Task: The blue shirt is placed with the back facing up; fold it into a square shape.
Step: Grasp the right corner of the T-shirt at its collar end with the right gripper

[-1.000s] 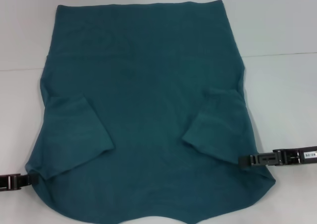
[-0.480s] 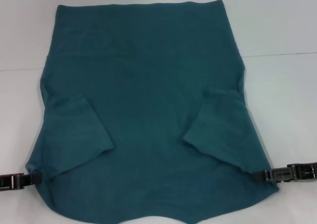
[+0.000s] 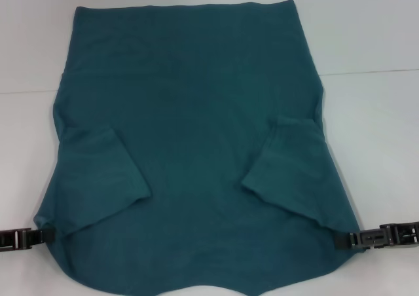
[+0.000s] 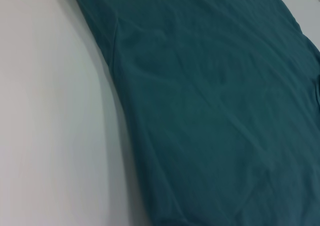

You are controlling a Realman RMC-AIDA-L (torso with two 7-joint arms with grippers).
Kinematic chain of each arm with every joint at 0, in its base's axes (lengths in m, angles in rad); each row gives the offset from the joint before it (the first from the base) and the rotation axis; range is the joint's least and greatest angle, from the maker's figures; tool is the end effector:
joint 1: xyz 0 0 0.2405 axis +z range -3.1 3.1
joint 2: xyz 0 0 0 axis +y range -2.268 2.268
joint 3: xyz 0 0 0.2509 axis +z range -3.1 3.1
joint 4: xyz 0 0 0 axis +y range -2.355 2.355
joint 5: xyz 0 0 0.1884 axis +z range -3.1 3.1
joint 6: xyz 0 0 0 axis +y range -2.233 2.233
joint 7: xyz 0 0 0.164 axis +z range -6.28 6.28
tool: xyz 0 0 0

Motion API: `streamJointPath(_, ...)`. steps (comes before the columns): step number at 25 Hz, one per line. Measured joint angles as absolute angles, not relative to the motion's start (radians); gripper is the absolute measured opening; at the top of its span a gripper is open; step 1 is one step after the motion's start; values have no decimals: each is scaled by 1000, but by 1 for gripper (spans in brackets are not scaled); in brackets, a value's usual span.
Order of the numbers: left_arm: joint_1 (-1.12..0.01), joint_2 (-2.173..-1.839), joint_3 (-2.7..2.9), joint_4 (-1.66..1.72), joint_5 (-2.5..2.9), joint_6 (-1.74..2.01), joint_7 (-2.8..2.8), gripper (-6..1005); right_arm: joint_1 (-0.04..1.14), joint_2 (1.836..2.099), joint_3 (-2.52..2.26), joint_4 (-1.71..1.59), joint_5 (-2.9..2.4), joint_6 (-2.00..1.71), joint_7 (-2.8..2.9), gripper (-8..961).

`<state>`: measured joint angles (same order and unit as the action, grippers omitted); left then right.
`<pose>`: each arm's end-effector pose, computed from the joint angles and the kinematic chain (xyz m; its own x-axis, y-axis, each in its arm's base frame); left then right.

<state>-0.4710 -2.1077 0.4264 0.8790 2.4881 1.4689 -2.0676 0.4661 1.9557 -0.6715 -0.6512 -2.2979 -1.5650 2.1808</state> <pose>-0.3261 0.3024 0.0179 0.3424 0.8478 0.4050 0.9380 -0.2833 -0.2000 0.3180 0.2869 0.0147 0.2494 -0.9321 -0.2627 -0.9657 -0.2597 0.0045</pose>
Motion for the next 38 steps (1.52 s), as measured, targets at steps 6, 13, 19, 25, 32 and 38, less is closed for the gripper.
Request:
streamJointPath(6,-471,-2108,427,879,2479,1468,-2068,46,468,1963,-666,-657,-2289,-1590,2171,926)
streamJointPath(13,-471,-2108,428,879,2477,1461,-2068,48,473,1969,-646,-650,-2288,-1606,2168,926)
streamJointPath(19,-471,-2108,429,878,2477,1459,-2068,49,463,1972,-645,-648,-2290,-1626,2174,926)
streamJointPath(25,-472,-2108,431,877,2477,1459,-2067,51,456,1973,-602,-647,-2289,-1622,2171,927)
streamJointPath(32,-473,-2108,431,874,2477,1459,-2058,53,446,1976,-567,-647,-2293,-1610,2168,910)
streamJointPath(38,-473,-2107,431,866,2477,1459,-2056,55,437,1977,-567,-647,-2295,-1593,2169,890)
